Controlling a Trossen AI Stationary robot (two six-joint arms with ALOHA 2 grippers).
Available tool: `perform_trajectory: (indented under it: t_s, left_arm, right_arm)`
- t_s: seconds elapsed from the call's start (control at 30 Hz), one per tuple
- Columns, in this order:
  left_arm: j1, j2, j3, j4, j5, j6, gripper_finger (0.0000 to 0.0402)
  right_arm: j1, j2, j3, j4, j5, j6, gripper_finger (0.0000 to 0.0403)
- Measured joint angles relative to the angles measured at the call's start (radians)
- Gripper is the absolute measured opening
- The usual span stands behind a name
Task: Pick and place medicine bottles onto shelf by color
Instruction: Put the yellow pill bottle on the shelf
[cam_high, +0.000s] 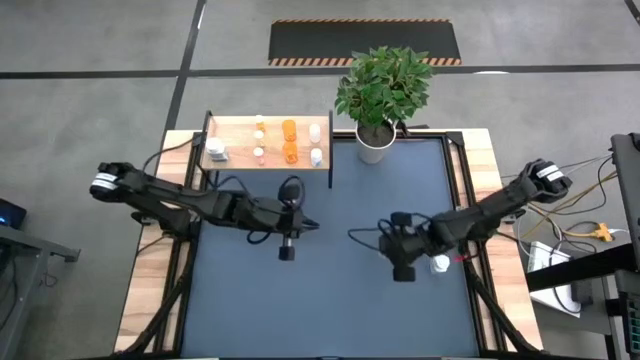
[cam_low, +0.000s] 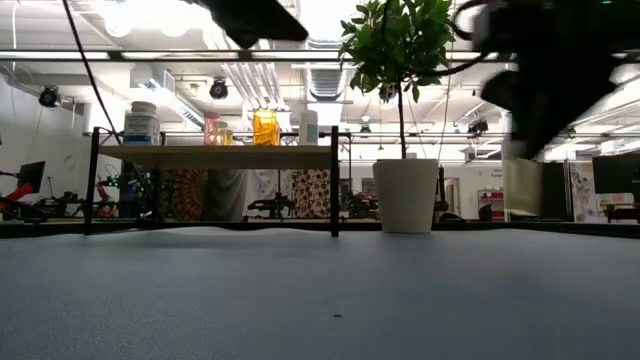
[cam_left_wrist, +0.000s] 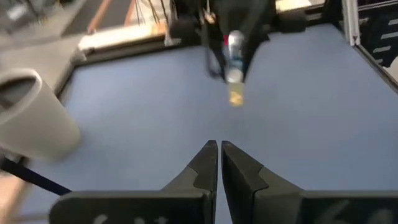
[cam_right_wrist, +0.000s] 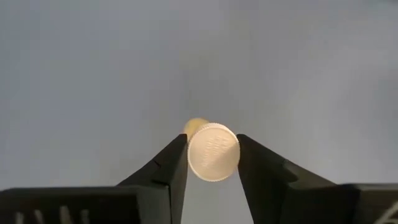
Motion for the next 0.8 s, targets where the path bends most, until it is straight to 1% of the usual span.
perform_trajectory:
  t_s: [0.07, 0.17, 0.23, 0.33, 0.4, 0.43, 0.53, 0.67, 0.8]
  left_arm:
    - [-0.009, 0.033, 0.000, -0.001, 0.000, -0.031, 0.0004]
    - [-0.032, 0.073, 0.000, -0.005, 0.001, -0.074, 0.0004]
    - [-0.051, 0.089, 0.000, -0.010, 0.001, -0.099, 0.0004]
    - [-0.087, 0.093, 0.000, -0.053, 0.001, -0.145, 0.0004]
    - [-0.108, 0.086, 0.000, -0.074, 0.000, -0.182, 0.0004]
    - [-0.116, 0.081, 0.000, -0.081, -0.002, -0.202, 0.0004]
    - [-0.141, 0.067, 0.000, -0.080, -0.010, -0.216, 0.0004]
    - [-0.168, 0.067, -0.001, -0.085, -0.052, -0.206, 0.0004]
    - [-0.178, 0.066, -0.001, -0.090, -0.058, -0.208, 0.0004]
  right_arm:
    - [-0.058, 0.002, 0.017, 0.049, 0.009, -0.087, 0.0124]
    - [-0.143, 0.018, 0.033, 0.161, -0.011, -0.194, 0.0122]
    - [-0.191, 0.040, 0.042, 0.222, -0.047, -0.236, 0.0116]
    - [-0.246, 0.089, 0.056, 0.280, -0.142, -0.268, 0.0109]
    - [-0.263, 0.132, 0.067, 0.282, -0.205, -0.279, 0.0109]
    - [-0.265, 0.155, 0.071, 0.281, -0.221, -0.288, 0.0109]
    - [-0.275, 0.234, 0.103, 0.281, -0.229, -0.313, 0.0112]
    - [-0.285, 0.338, 0.181, 0.262, -0.227, -0.319, 0.0112]
    - [-0.293, 0.406, 0.280, 0.164, -0.226, -0.318, 0.0111]
